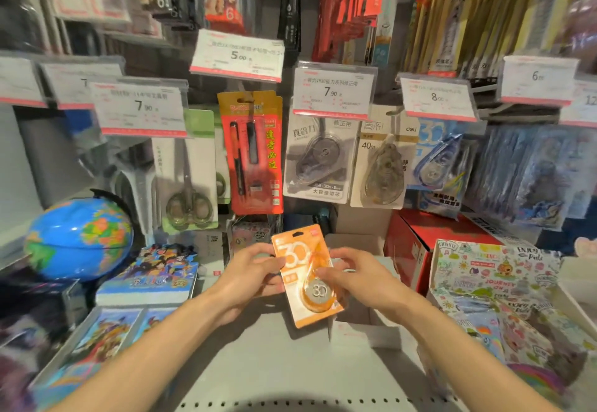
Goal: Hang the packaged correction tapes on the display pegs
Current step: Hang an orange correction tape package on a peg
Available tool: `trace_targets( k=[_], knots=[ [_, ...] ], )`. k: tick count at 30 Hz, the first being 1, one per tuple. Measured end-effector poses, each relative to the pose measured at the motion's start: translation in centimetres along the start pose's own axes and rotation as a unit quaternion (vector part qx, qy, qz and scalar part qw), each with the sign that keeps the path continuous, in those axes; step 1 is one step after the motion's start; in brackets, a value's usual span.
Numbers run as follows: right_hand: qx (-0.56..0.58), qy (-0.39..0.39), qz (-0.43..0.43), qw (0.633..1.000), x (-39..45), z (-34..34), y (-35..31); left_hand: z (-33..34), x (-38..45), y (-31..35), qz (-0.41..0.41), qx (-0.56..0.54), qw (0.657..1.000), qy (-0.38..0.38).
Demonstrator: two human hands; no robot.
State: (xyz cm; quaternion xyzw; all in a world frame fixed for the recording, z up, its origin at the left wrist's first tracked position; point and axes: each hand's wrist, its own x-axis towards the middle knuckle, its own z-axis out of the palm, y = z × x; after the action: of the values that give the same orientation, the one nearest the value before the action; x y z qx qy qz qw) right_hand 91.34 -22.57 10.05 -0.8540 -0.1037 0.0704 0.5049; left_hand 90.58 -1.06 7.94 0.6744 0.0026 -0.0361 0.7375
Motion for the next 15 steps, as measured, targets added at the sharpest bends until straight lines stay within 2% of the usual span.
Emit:
trace_targets(
  k=[7, 15],
  knots=[
    [0.034, -0.033, -0.085, 0.995, -2.8, -4.6, -0.5, 4.3, -4.5, 2.6, 0.069, 0.022, 0.996, 0.048],
    [0.072, 0.000, -0.146, 0.987, -7.6, -16.8, 2.4, 18.3, -6.3, 5.6, 0.141, 0.034, 0.988, 0.052]
  ],
)
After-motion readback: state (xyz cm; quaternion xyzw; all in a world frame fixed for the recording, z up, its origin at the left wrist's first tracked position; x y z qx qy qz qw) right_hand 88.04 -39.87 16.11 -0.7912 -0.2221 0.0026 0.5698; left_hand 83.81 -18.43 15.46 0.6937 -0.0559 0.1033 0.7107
